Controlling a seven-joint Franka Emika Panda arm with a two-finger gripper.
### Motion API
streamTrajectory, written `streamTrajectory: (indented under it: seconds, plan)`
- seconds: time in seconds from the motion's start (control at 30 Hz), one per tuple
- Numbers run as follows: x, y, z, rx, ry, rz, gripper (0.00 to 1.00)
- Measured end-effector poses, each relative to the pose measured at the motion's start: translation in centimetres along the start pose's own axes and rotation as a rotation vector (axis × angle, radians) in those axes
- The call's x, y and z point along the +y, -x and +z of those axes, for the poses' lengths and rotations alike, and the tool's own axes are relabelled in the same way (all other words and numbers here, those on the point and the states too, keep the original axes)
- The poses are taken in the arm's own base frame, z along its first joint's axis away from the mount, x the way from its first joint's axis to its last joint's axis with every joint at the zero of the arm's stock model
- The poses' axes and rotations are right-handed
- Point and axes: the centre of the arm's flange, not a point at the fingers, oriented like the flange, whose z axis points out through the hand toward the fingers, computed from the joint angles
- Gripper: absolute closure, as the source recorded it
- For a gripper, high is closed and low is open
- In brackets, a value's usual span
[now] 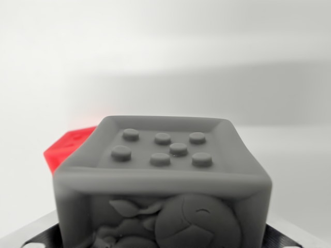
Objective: Destack cube
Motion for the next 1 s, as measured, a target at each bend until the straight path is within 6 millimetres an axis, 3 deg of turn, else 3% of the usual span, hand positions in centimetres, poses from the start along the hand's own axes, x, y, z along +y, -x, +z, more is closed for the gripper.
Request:
streamTrajectory:
  seconds: [1.0]
  plan:
    - [1.0, -5.6, 2.1, 0.003, 0.002, 0.144, 1.0]
